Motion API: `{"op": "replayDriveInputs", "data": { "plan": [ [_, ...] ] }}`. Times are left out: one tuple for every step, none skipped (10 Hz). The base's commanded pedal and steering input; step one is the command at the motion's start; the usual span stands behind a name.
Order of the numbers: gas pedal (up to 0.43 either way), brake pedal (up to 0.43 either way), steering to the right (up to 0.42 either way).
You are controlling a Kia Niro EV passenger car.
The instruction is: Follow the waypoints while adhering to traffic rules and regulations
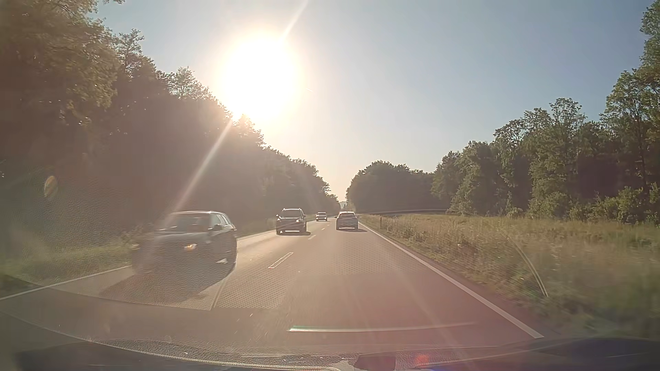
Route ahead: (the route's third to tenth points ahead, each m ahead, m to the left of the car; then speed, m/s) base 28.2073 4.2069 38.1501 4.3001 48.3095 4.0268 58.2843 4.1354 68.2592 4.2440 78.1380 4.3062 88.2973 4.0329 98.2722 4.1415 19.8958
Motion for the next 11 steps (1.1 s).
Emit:
{"op": "replayDriveInputs", "data": {
  "plan": [
    [0.209,0.0,0.001],
    [0.209,0.0,0.002],
    [0.209,0.0,0.002],
    [0.209,0.0,0.002],
    [0.209,0.0,0.002],
    [0.209,0.0,0.002],
    [0.209,0.0,0.002],
    [0.209,0.0,0.002],
    [0.209,0.0,0.002],
    [0.209,0.0,0.002],
    [0.209,0.0,0.002]
  ]
}}
